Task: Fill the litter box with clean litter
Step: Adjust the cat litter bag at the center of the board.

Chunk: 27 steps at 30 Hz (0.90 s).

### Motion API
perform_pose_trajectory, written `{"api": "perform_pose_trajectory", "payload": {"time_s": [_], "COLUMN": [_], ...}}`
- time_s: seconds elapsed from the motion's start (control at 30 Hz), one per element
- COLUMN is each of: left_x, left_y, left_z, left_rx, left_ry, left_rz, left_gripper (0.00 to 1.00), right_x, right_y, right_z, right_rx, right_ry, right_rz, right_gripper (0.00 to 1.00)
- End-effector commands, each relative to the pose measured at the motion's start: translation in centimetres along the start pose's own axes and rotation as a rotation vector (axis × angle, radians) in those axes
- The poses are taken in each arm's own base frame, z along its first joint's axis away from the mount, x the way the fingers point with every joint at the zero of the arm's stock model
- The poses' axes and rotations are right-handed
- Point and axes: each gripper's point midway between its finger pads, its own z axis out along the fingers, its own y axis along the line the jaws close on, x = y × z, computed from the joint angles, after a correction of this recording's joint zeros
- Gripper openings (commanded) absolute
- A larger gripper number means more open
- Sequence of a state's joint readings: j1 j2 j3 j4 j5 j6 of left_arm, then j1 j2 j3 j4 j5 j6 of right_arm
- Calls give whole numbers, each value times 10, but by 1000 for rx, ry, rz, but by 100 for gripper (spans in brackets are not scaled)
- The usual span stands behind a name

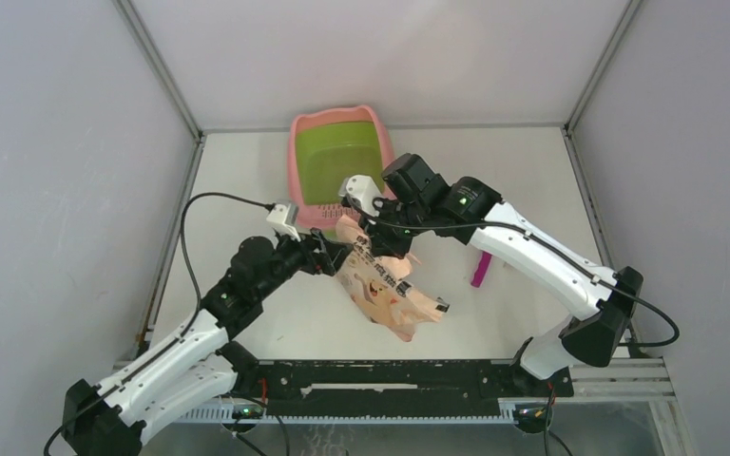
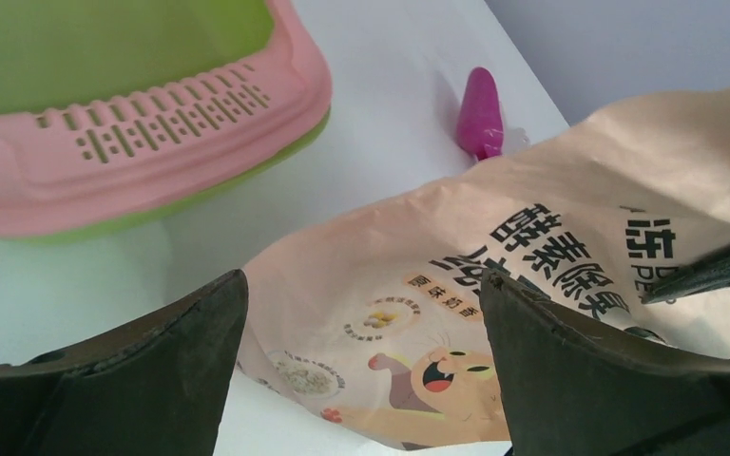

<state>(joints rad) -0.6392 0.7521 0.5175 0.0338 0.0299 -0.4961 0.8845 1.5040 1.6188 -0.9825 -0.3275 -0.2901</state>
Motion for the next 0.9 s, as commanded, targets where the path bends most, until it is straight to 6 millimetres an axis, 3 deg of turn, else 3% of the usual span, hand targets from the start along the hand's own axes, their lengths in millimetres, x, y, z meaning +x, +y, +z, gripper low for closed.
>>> {"api": "perform_pose_trajectory", "payload": {"time_s": [0.0,0.33,0.5,0.7,0.87], "left_x": [-9,-30,-36,-27,-26], "left_y": [-22,-24,-24,-47,-43], "left_z": [5,-17,-29,-20,-13], "left_rx": [152,175,179,310,288], "left_ry": [-80,-217,-276,-219,-200], "left_rz": [79,161,163,185,215], "left_gripper": [95,95,99,100,100], "right_x": [-50,-47,-55,-62,-64], "right_y": [6,21,22,28,33], "right_z": [-26,-53,-68,-63,-60], "right_rx": [-10,-97,-114,-172,-211], "right_ry": [-218,-250,-255,-199,-182], "right_rz": [-107,-169,-211,-220,-232], "right_gripper": [0,0,0,0,0]}}
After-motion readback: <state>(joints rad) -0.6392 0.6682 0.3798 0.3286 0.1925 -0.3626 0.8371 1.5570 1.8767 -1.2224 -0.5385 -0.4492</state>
